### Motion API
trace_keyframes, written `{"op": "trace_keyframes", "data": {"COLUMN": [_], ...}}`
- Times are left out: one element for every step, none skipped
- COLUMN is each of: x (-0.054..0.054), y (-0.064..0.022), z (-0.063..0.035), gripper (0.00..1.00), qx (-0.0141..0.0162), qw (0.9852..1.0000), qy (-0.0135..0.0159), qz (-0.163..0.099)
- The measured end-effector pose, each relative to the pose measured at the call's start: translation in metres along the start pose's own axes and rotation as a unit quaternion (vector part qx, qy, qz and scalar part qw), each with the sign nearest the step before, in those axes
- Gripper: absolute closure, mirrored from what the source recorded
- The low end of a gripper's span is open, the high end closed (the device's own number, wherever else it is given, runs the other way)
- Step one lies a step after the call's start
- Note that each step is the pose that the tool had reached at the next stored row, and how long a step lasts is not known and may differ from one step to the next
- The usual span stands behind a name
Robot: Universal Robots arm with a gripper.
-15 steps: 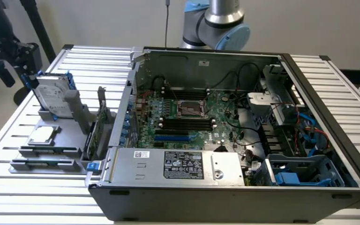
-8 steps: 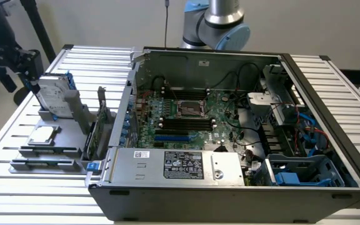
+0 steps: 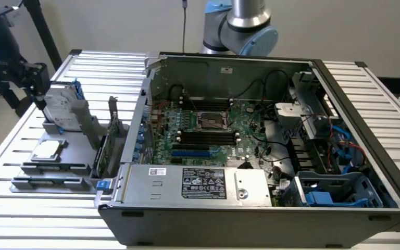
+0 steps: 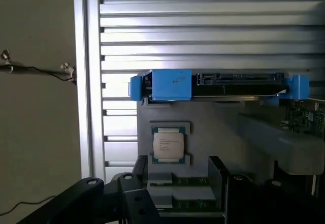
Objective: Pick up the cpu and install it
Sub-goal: 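Pick up the cpu and move it towards the insertion slot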
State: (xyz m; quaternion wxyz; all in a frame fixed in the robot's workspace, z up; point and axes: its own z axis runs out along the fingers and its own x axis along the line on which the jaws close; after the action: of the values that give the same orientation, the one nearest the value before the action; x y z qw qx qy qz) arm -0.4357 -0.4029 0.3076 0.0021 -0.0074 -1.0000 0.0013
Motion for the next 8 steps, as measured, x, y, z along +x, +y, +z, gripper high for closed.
{"op": "trace_keyframes", "data": {"x": [0.000,0.000,0.001,0.001,0.001,0.001,0.002,0.002], "y": [-0.0003,-0.0006,-0.0009,-0.0013,-0.0016,-0.0019,-0.0022,-0.0025], "z": [0.0018,0.0037,0.0055,0.0075,0.0091,0.0110,0.0128,0.0146], "gripper": [0.40,0.40,0.40,0.40,0.40,0.40,0.40,0.40], "qx": [0.0000,0.0000,0.0000,0.0000,0.0000,0.0000,0.0000,0.0001], "qw": [1.0000,1.0000,1.0000,1.0000,1.0000,1.0000,1.0000,1.0000], "qy": [0.0000,0.0000,0.0000,-0.0001,0.0000,0.0000,0.0000,0.0000], "qz": [-0.001,-0.003,-0.004,-0.005,-0.007,-0.007,-0.008,-0.009]}}
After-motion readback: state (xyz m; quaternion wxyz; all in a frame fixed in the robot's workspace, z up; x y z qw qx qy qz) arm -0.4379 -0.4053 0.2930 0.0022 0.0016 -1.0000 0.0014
